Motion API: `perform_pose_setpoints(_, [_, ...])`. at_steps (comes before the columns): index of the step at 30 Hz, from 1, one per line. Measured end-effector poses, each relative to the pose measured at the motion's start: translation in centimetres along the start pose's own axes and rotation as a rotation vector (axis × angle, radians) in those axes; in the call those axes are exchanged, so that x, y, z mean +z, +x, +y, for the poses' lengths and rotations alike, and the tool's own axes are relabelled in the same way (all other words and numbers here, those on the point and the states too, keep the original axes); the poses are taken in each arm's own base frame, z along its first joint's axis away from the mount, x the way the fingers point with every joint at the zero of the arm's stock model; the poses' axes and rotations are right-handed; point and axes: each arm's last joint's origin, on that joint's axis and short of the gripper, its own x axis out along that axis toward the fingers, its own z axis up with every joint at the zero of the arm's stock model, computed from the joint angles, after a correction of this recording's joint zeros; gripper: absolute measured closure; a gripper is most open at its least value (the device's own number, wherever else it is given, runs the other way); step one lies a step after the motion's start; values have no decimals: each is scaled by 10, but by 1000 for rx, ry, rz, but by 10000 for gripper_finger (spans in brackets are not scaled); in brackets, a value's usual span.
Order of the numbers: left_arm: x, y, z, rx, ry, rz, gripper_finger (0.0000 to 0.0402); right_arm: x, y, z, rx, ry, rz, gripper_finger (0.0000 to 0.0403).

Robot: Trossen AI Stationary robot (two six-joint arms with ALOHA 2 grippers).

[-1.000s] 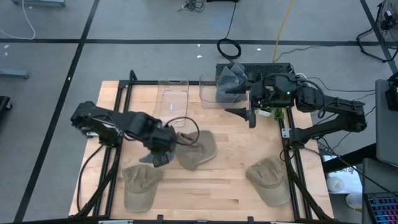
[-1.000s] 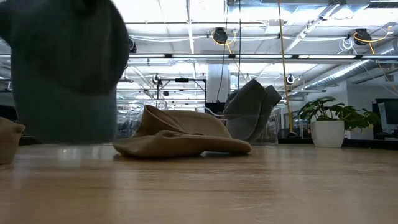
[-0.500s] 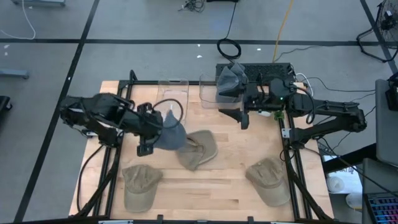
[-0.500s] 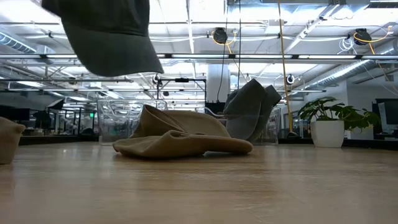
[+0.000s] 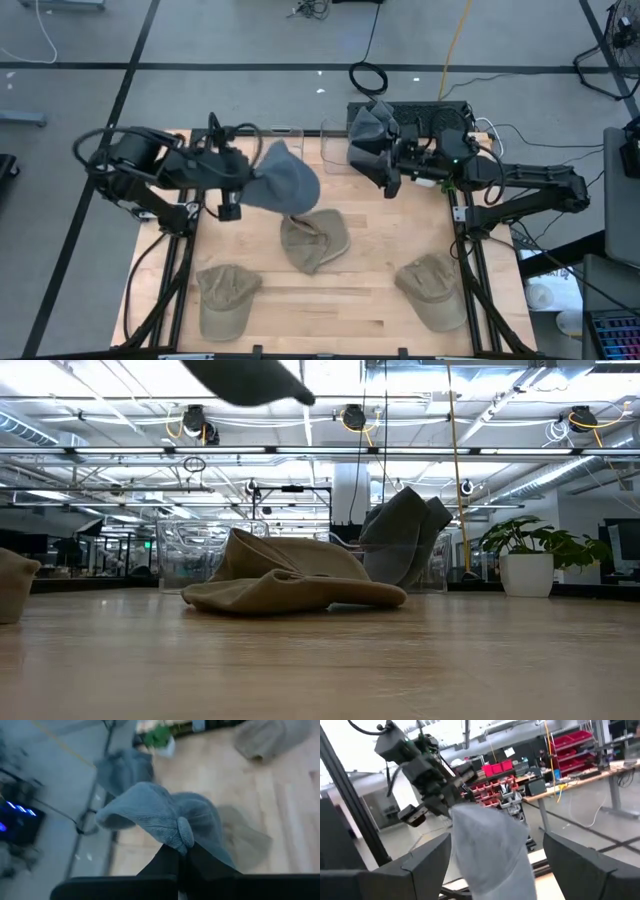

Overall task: Pick & Place hat
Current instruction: Put the blue cap into the right transparent bin

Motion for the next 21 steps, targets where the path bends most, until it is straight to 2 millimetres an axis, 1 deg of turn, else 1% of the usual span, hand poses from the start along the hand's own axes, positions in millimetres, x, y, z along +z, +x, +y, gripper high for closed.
perform_pose_setpoints(9, [22, -6, 5, 113, 247, -200, 400, -8, 0, -3, -2, 218, 4, 99])
perform_pose_setpoints(15, [37, -11, 7, 178, 382, -327, 400, -14, -1, -5, 56, 300, -102, 99])
perform_pose_setpoints(21, [49, -16, 10, 267, 448, -423, 400, -23, -4, -9, 106, 347, -184, 99])
